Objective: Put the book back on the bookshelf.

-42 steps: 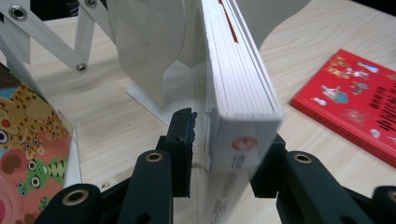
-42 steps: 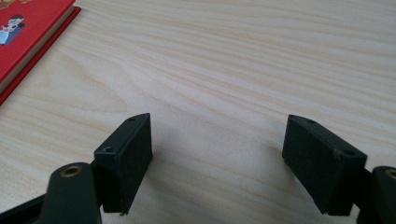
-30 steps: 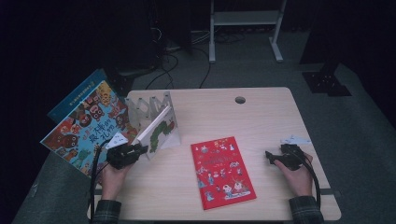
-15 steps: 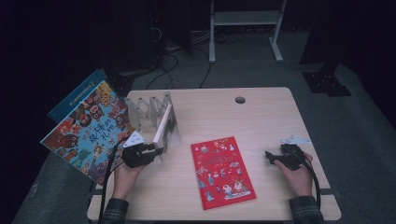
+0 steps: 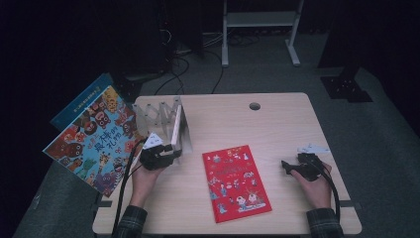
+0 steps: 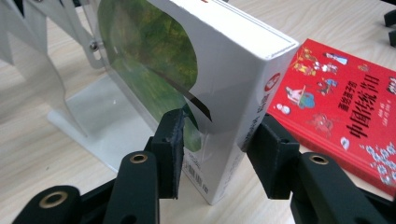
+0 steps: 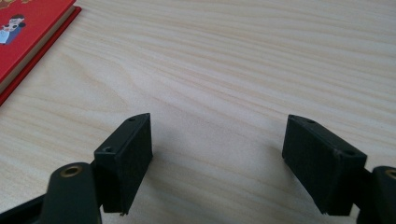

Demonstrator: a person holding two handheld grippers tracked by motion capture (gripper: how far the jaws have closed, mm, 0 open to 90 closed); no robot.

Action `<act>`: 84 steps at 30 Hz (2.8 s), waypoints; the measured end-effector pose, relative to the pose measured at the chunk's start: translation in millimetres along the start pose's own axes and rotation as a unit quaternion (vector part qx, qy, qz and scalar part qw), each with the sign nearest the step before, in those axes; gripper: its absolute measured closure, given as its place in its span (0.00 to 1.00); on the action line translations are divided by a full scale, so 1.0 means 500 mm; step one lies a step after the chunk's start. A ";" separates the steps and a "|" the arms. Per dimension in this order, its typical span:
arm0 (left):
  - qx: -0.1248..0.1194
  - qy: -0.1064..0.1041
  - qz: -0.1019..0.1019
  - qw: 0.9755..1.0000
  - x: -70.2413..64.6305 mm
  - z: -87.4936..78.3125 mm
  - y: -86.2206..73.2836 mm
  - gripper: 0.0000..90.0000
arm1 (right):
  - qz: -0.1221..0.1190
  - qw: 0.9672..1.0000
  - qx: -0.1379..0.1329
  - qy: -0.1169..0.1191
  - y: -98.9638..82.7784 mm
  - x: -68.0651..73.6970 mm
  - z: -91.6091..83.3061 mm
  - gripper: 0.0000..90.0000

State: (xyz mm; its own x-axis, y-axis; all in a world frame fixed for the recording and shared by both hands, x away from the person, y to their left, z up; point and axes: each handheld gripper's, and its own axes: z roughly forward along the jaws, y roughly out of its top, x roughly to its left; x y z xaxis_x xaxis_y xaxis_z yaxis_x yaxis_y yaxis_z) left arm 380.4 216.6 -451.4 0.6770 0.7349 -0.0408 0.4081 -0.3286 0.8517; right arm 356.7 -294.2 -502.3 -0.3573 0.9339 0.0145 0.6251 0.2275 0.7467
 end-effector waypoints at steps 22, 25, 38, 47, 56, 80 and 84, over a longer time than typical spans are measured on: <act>-0.009 -0.012 -0.001 1.000 -0.021 0.015 0.015 0.53 | -0.001 1.000 0.000 0.001 0.000 0.000 0.000 0.26; -0.006 -0.013 0.002 1.000 -0.023 0.009 0.014 0.51 | -0.001 1.000 0.000 0.001 0.000 0.000 0.000 0.26; 0.030 -0.019 0.031 0.999 -0.063 -0.022 -0.033 0.39 | 0.000 1.000 0.005 0.002 0.000 0.007 -0.007 0.30; 0.061 -0.065 0.063 0.994 -0.129 -0.007 -0.059 0.35 | 0.009 0.998 0.000 0.057 0.023 0.046 -0.031 0.41; 0.103 -0.093 0.094 0.986 -0.177 0.038 -0.074 0.23 | -0.018 0.991 0.027 0.127 0.046 0.106 -0.026 0.50; 0.120 -0.119 0.134 0.976 -0.241 0.103 -0.063 0.00 | -0.052 0.971 0.106 0.206 0.098 0.143 0.012 0.62; 0.121 -0.123 0.136 0.976 -0.247 0.108 -0.061 0.00 | -0.058 0.964 0.142 0.216 0.117 0.139 0.029 0.63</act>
State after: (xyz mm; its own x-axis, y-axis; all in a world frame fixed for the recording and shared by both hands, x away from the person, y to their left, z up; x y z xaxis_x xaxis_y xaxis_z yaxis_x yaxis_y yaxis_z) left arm 317.5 103.9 -500.4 0.8946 0.4464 0.0212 0.3047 -0.6440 0.7017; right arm 378.6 -211.8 -467.1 -0.6537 0.7097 0.2625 0.7062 0.4474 0.5487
